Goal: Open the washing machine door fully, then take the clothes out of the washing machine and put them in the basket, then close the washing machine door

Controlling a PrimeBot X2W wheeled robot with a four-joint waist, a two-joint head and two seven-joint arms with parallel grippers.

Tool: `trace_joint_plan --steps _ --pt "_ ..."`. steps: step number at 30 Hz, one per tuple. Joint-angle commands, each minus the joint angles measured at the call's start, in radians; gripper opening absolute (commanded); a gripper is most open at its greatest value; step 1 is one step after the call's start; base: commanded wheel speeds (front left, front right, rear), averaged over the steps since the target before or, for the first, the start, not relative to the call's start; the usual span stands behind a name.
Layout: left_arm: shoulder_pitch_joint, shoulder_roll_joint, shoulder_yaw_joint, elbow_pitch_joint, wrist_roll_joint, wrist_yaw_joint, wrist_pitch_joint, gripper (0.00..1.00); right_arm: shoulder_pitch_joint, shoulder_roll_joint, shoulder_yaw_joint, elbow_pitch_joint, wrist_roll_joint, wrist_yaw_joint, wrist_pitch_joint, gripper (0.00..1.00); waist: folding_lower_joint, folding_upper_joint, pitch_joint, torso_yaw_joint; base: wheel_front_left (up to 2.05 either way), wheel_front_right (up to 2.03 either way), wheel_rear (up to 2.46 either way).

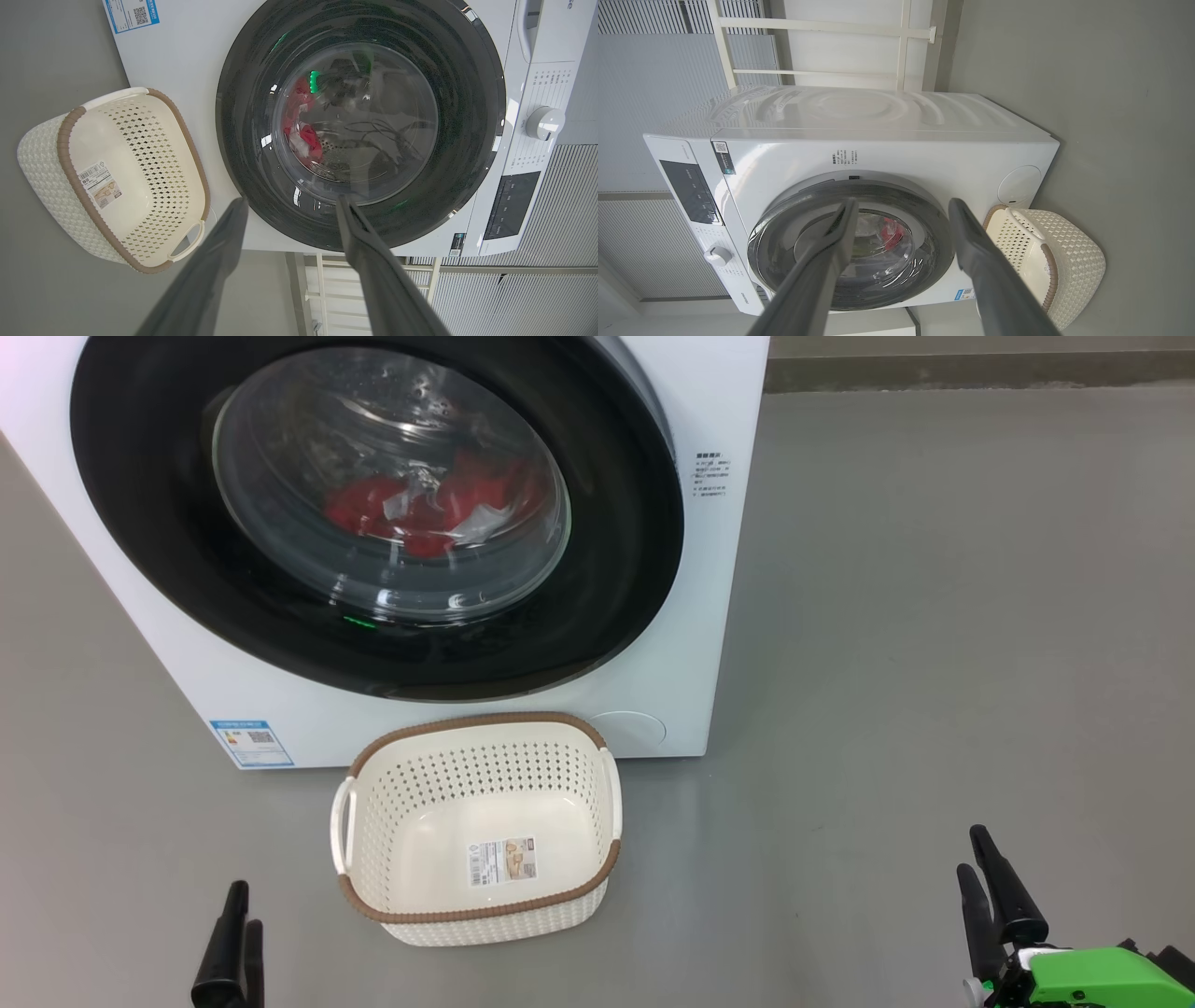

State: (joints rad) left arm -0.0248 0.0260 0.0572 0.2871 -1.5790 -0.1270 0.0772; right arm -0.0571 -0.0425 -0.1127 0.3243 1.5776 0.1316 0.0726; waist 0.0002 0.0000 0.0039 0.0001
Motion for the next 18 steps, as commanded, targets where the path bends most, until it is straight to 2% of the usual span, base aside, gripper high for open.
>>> trace_joint_plan --steps 1,18 --pt "-0.023 0.023 0.003 -0.033 0.015 -0.001 -0.007 1.0 -0.022 -0.015 0.004 -0.028 -0.013 0.0 -0.006 1.0 -0.0001 0.0 0.0 0.0 0.0 0.0 0.0" --pt "-0.022 0.027 -0.008 -0.059 0.302 -0.001 -0.058 1.0 -0.047 -0.062 0.07 -0.014 -0.23 0.0 -0.058 1.0 -0.0002 0.0 0.006 -0.002 0.0 0.0 0.0"
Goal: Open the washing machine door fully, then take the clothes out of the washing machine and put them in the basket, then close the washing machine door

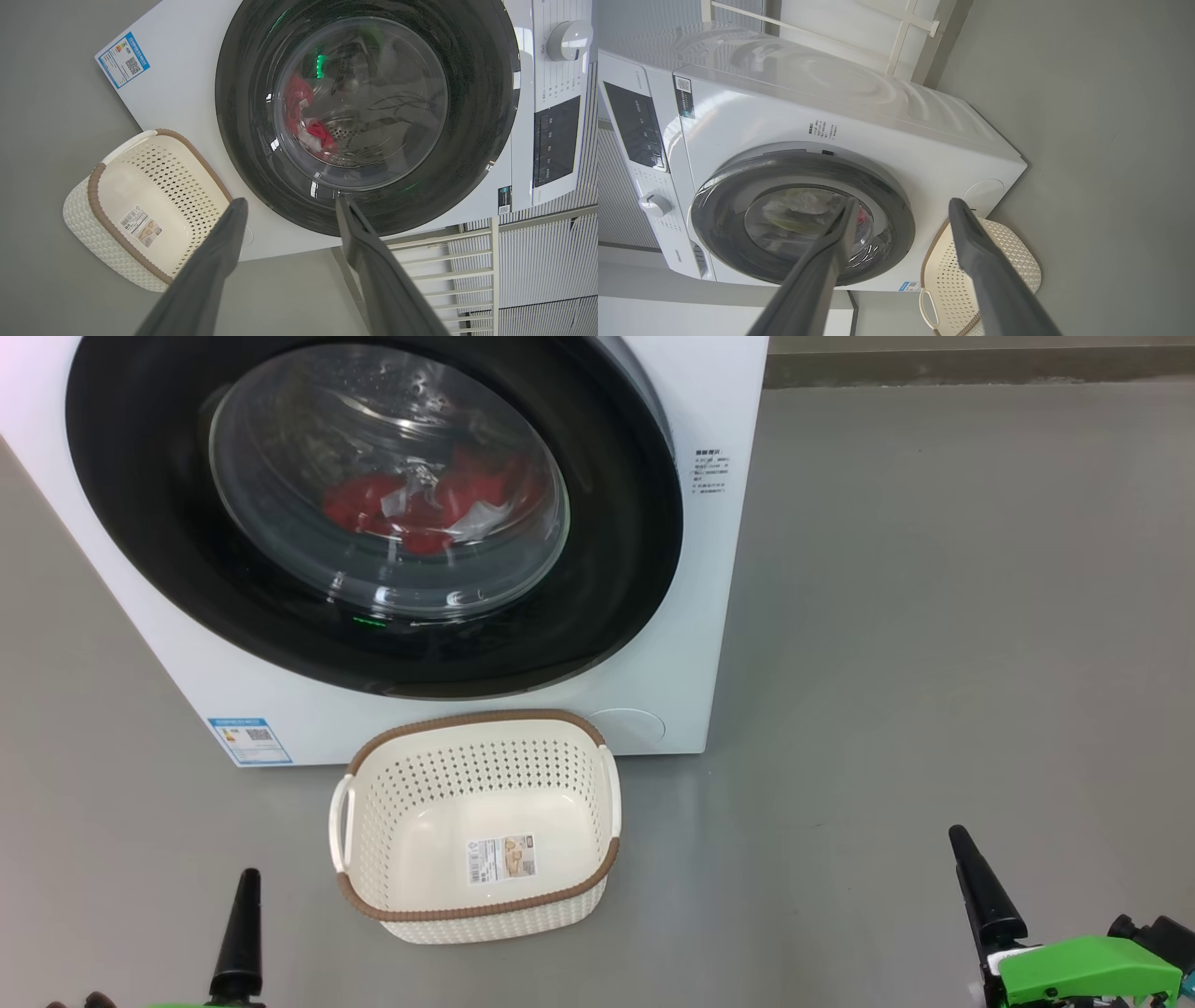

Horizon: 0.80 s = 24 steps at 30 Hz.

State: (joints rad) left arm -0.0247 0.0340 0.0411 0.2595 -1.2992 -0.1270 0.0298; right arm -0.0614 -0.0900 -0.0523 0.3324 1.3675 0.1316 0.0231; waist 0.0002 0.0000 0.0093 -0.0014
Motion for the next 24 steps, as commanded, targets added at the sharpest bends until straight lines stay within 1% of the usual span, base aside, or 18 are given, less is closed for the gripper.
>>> trace_joint_plan --steps 1,19,20,24 --pt "-0.021 0.018 0.007 -0.033 0.038 -0.001 -0.014 1.0 -0.045 -0.017 0.013 -0.02 -0.036 0.0 -0.011 1.0 -0.0001 0.0 0.0 0.0 0.0 0.0 0.0" --pt "-0.015 0.026 -0.011 -0.053 0.305 0.002 -0.067 1.0 -0.065 -0.053 0.061 -0.011 -0.288 0.0 -0.064 1.0 -0.0001 0.0 0.002 -0.002 0.0 0.0 0.0" --pt "-0.014 0.027 -0.013 -0.054 0.333 0.003 -0.073 1.0 -0.066 -0.058 0.065 -0.012 -0.315 0.0 -0.07 1.0 -0.0001 0.0 0.002 -0.003 0.0 0.0 0.0" --pt "-0.013 0.029 -0.015 -0.058 0.374 0.004 -0.082 1.0 -0.069 -0.064 0.071 -0.013 -0.352 0.0 -0.078 1.0 -0.0001 0.0 0.003 -0.004 0.0 0.0 0.0"
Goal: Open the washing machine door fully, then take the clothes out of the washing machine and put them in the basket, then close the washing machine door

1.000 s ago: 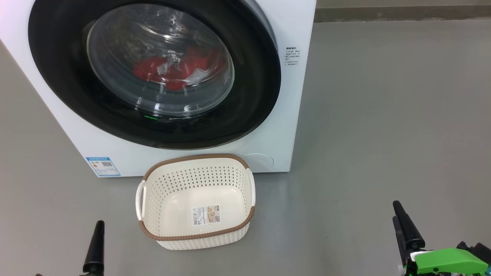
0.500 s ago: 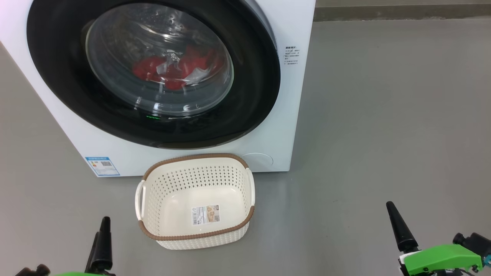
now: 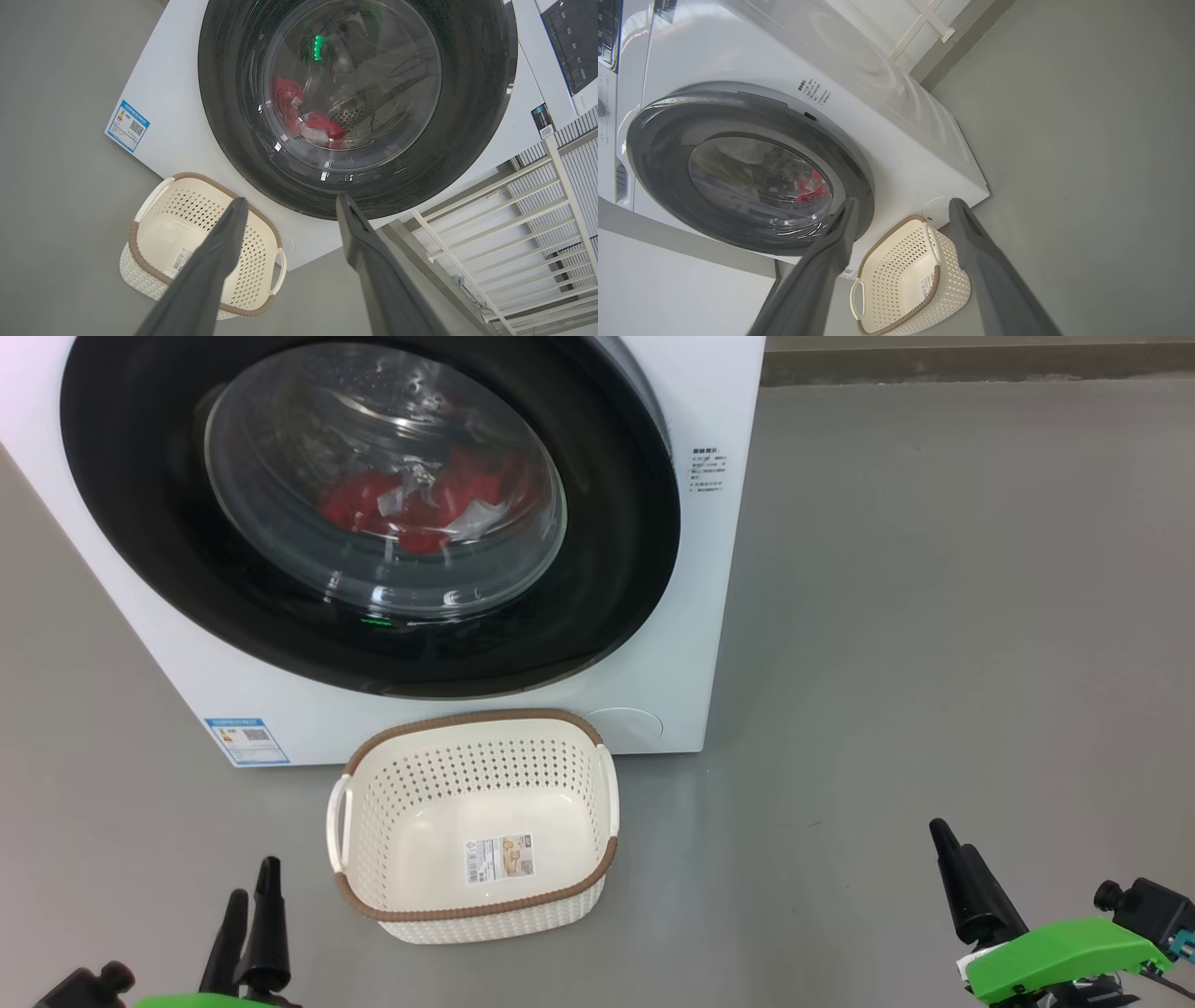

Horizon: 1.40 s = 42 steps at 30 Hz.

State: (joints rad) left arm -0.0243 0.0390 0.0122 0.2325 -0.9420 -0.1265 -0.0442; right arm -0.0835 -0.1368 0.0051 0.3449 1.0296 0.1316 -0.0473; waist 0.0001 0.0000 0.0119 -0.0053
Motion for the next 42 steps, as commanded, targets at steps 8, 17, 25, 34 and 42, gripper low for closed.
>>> trace_joint_plan --steps 8,17,25,34,42 --pt "-0.011 0.03 0.006 -0.041 0.124 0.008 -0.032 1.0 -0.052 -0.03 0.024 -0.032 -0.112 0.0 -0.031 1.0 -0.0001 0.0 0.0 -0.001 0.0 0.0 0.0" --pt "-0.005 0.036 -0.003 -0.045 0.237 0.011 -0.059 1.0 -0.055 -0.045 0.034 -0.041 -0.221 -0.001 -0.057 1.0 -0.0001 0.0 -0.001 -0.004 0.0 0.0 0.0" --pt "-0.001 0.04 -0.008 -0.05 0.333 0.011 -0.082 1.0 -0.054 -0.058 0.05 -0.046 -0.313 -0.001 -0.081 1.0 -0.0001 0.0 0.0 -0.007 0.0 0.0 0.0" --pt "0.006 0.043 -0.009 -0.061 0.442 0.013 -0.109 1.0 -0.057 -0.073 0.064 -0.054 -0.416 -0.001 -0.108 1.0 -0.0001 0.0 0.001 -0.012 0.0 0.0 0.0" --pt "0.011 0.047 -0.013 -0.07 0.541 0.013 -0.133 1.0 -0.055 -0.084 0.069 -0.065 -0.508 -0.001 -0.131 1.0 -0.0001 0.0 0.003 -0.013 0.0 0.0 0.0"
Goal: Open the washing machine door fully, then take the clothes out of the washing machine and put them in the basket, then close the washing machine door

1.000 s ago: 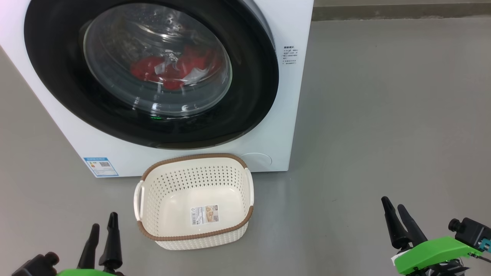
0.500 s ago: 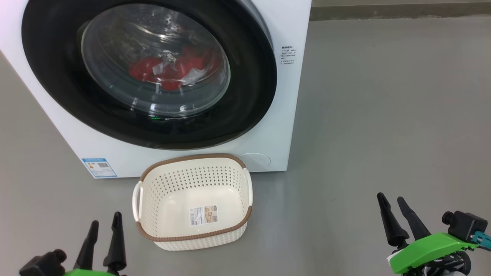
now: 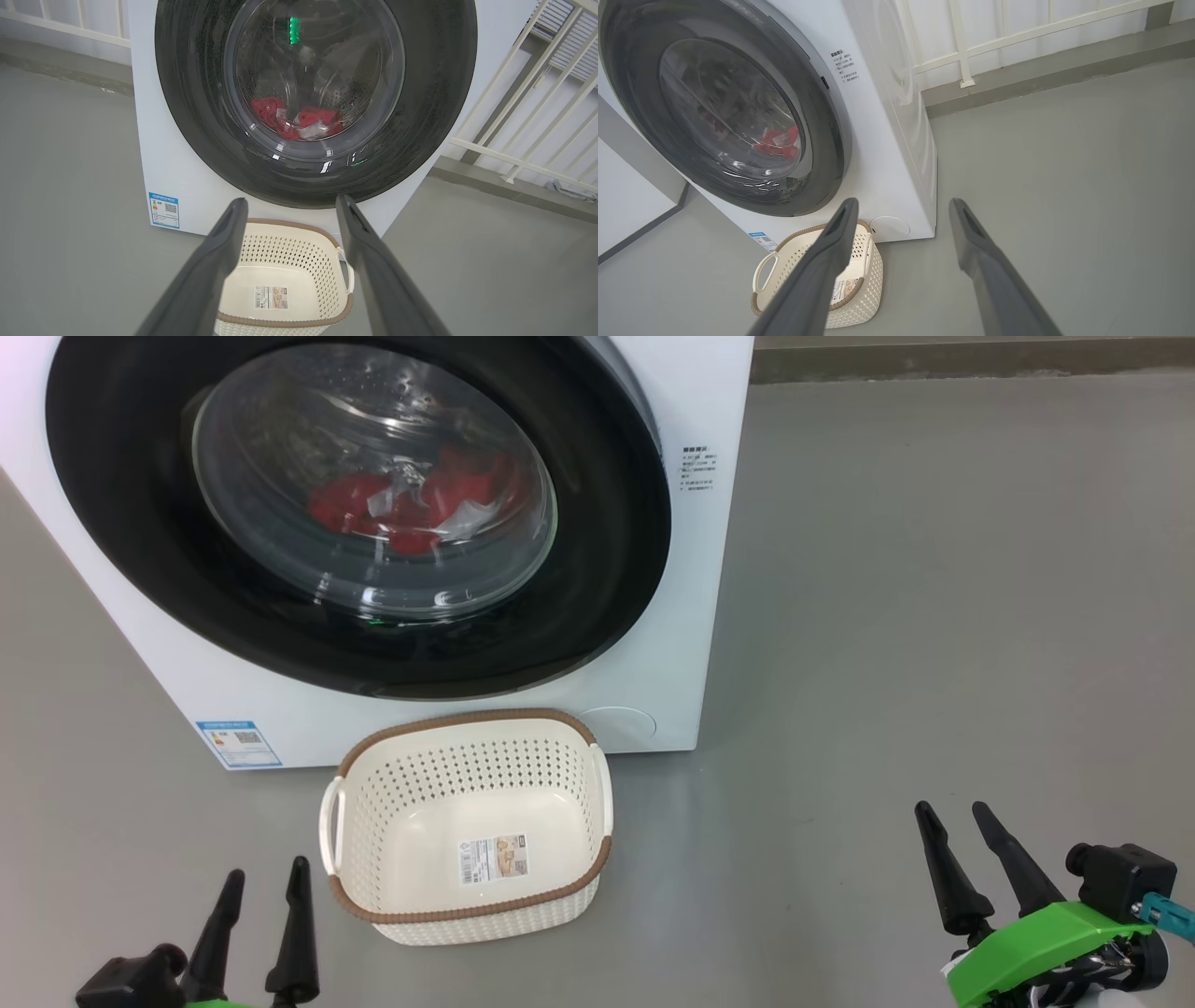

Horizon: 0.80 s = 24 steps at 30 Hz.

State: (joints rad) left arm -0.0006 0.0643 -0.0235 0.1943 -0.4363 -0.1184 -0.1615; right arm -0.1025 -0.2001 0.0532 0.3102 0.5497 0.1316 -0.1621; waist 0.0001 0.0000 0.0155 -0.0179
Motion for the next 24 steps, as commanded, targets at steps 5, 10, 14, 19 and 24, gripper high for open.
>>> trace_joint_plan --steps 5,10,14,19,24 --pt "-0.008 0.023 0.021 -0.034 0.085 0.004 -0.027 1.0 -0.035 -0.025 0.023 -0.032 -0.072 -0.001 -0.028 1.0 0.0 0.0 -0.003 -0.001 0.0 0.0 0.0" --pt "-0.003 0.024 0.02 -0.038 0.146 0.005 -0.042 1.0 -0.032 -0.032 0.023 -0.036 -0.126 -0.001 -0.043 1.0 0.0 0.0 -0.004 -0.003 0.0 0.0 0.0" --pt "0.0 0.025 0.022 -0.041 0.192 0.005 -0.054 1.0 -0.028 -0.034 0.02 -0.041 -0.168 -0.001 -0.054 1.0 0.0 0.0 -0.003 -0.006 0.0 0.0 0.0" --pt "0.005 0.024 0.024 -0.046 0.242 0.003 -0.069 1.0 -0.019 -0.036 0.011 -0.048 -0.223 -0.001 -0.069 1.0 0.0 0.0 -0.003 -0.01 0.0 0.0 0.0" --pt "0.011 0.024 0.026 -0.046 0.296 0.001 -0.084 1.0 -0.01 -0.035 -0.004 -0.057 -0.278 -0.001 -0.084 1.0 0.0 0.0 -0.005 -0.014 0.0 0.0 0.0"
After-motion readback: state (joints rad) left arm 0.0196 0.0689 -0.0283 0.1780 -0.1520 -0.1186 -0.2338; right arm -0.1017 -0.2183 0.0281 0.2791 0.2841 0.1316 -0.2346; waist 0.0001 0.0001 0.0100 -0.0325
